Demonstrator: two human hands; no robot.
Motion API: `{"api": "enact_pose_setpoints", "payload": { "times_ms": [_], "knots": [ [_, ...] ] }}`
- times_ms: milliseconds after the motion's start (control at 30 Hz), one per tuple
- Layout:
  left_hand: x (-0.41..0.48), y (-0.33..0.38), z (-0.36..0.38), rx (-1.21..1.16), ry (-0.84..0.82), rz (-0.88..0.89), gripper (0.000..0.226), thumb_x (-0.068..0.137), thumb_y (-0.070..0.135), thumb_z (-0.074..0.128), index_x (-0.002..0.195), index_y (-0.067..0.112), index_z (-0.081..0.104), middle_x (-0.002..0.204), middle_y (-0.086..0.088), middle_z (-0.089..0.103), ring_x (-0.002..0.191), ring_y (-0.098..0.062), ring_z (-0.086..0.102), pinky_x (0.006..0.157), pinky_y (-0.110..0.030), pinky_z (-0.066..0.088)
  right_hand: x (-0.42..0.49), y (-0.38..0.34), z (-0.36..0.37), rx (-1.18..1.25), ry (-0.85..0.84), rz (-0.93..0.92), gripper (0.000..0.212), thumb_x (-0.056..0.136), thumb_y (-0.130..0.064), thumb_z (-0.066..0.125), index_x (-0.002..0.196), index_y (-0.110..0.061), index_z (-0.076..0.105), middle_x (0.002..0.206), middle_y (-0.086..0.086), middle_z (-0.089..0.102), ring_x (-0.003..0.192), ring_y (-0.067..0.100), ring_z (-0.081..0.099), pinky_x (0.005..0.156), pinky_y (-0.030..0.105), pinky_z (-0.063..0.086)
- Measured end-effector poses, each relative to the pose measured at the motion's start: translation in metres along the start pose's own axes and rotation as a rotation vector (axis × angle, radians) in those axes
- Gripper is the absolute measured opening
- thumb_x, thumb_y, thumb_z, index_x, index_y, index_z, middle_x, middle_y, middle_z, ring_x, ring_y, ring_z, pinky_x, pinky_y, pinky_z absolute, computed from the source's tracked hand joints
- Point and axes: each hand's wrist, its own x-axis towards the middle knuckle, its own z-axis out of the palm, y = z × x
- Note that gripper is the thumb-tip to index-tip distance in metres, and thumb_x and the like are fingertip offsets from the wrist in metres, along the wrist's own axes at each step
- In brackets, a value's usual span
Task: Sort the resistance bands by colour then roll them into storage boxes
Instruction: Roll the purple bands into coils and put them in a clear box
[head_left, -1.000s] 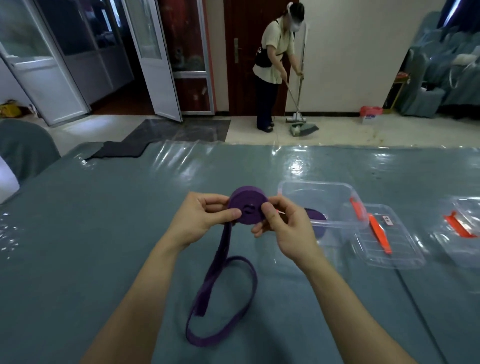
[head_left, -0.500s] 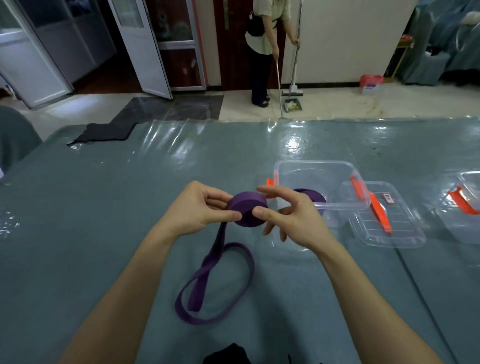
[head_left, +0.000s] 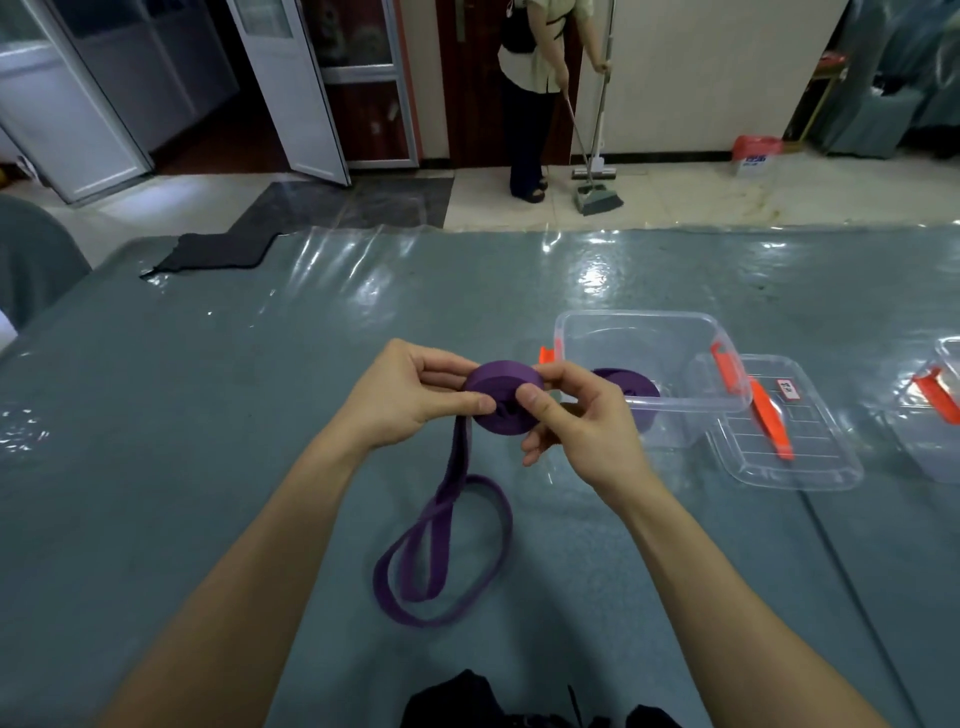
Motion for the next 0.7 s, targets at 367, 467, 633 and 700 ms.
{"api": "enact_pose_setpoints", "payload": {
  "times_ms": [367, 467, 633, 700],
  "knots": [
    [-0.005, 0.001, 0.008, -0.174, 0.074, 0.083, 0.029, 0.08, 0.004, 0.089, 0.105, 0.016, 0.082, 0.098, -0.004, 0.084, 0.096, -0.017, 0.082, 0.089, -0.024, 0.062, 0.0, -0.004, 0.004, 0.058, -0.024, 0.052, 0.035, 0.084, 0.0, 0.085, 0.116, 0.005, 0.072, 0.096, 0.026, 0.078, 0.072, 0.038, 0.077, 0.072, 0.042, 0.067],
    [-0.009, -0.013, 0.022, -0.317, 0.11, 0.064, 0.034, 0.075, 0.011, 0.088, 0.108, 0.016, 0.081, 0.102, -0.005, 0.084, 0.096, -0.016, 0.081, 0.088, -0.023, 0.06, -0.002, -0.005, 0.004, 0.125, 0.032, 0.053, 0.034, 0.083, 0.0, 0.085, 0.115, 0.007, 0.072, 0.097, 0.027, 0.078, 0.072, 0.039, 0.077, 0.071, 0.041, 0.067],
    [-0.013, -0.03, 0.039, -0.376, 0.138, 0.055, 0.041, 0.072, 0.017, 0.089, 0.111, 0.013, 0.081, 0.105, -0.006, 0.084, 0.1, -0.016, 0.081, 0.091, -0.024, 0.06, -0.009, 0.0, 0.005, 0.179, 0.022, 0.094, 0.038, 0.083, 0.001, 0.084, 0.118, 0.007, 0.071, 0.103, 0.028, 0.078, 0.073, 0.037, 0.078, 0.072, 0.038, 0.067],
    [-0.014, -0.034, 0.036, -0.271, 0.118, 0.043, 0.038, 0.073, 0.013, 0.093, 0.11, 0.013, 0.082, 0.102, -0.004, 0.084, 0.1, -0.018, 0.081, 0.092, -0.026, 0.062, -0.011, 0.002, -0.002, 0.056, -0.079, 0.158, 0.044, 0.084, -0.004, 0.086, 0.124, 0.0, 0.07, 0.111, 0.023, 0.077, 0.078, 0.039, 0.079, 0.071, 0.041, 0.067]
  ]
}}
